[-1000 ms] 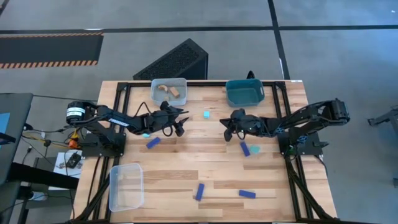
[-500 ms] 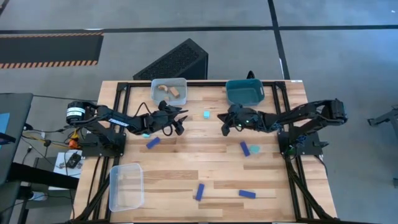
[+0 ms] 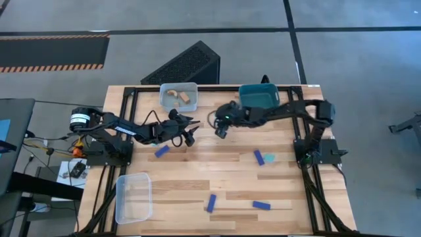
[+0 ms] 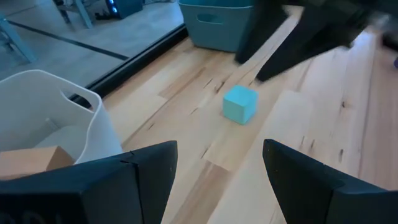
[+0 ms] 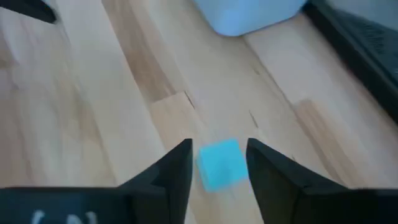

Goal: Sort & place blocks by color
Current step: Put the violet block into the blue bin

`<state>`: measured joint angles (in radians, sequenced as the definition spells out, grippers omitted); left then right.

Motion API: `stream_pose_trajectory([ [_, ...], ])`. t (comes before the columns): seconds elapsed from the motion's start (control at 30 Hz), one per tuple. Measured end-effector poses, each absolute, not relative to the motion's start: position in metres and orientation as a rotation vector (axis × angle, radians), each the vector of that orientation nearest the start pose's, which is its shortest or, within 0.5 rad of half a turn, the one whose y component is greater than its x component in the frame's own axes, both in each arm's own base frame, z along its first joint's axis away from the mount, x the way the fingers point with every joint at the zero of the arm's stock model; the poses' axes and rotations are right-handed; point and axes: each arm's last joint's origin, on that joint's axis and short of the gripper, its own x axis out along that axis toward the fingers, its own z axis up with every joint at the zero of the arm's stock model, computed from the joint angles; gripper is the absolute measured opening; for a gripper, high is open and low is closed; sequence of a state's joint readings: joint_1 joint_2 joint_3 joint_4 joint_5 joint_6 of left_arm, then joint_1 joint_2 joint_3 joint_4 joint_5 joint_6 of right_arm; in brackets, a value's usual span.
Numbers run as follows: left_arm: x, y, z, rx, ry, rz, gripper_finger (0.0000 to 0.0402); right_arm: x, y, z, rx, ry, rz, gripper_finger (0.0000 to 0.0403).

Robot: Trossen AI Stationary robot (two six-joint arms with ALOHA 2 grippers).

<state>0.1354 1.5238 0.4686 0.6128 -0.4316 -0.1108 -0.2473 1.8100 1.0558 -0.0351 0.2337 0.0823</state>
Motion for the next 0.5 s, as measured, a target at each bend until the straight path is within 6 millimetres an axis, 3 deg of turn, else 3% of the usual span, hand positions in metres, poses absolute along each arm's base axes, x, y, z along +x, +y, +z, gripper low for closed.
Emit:
stream_pose_trajectory([
  [0.23, 0.262, 0.048, 0.144, -0.022, 0.41, 0.58, 0.0228, 0.375, -0.111, 0.155, 0.088, 0.912, -0.379, 0.0225],
  [0.5, 0.261, 0.048, 0.144, -0.017, 0.416, 0.595, 0.0228, 0.375, -0.118, 0.143, 0.107, 0.953, -0.38, 0.0229],
])
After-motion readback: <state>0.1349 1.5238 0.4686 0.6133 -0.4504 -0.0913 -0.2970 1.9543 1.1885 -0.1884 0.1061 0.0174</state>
